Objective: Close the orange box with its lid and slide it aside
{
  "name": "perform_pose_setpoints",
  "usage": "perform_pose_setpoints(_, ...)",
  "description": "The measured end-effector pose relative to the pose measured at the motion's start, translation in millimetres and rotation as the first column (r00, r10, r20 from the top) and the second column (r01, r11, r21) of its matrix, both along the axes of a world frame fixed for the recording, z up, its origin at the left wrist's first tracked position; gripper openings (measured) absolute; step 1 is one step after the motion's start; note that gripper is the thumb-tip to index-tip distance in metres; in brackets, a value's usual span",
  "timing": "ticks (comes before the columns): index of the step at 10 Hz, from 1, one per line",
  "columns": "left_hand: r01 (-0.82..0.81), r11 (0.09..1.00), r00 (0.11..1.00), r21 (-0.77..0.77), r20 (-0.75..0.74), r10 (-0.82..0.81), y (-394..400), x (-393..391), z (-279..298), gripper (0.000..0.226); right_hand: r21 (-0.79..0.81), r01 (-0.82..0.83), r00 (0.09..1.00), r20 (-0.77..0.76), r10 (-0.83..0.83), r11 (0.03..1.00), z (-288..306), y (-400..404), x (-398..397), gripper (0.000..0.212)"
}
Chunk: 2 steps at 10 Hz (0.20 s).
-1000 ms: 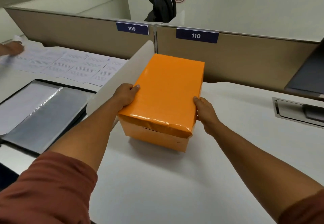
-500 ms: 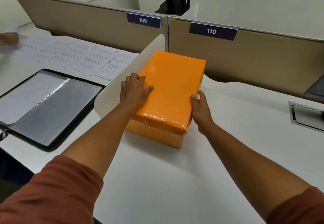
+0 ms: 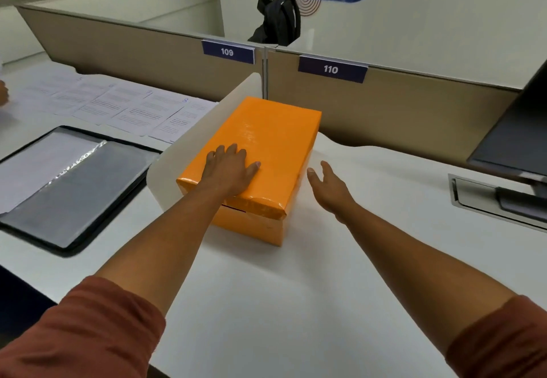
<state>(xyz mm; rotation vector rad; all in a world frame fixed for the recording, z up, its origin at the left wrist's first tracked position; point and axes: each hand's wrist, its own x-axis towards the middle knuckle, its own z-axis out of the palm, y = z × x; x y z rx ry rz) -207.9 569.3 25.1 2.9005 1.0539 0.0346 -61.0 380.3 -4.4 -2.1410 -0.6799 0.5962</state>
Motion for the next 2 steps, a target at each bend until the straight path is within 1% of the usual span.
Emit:
perform_pose_setpoints(1, 0.075, 0.997, 0.996, 0.016, 0.035, -0.076, -30, 12, 7, 0.067, -0.071, -0.033, 0.98, 0.193, 0.046, 0.997, 6, -32, 13, 0.072)
perform_pose_setpoints(2, 0.146, 0.988, 0.987, 0.044, 0.063, -0.148, -60, 30, 14, 0.067, -0.137, 0.002, 0.921, 0.386, 0.052, 0.991, 16, -68, 28, 0.072)
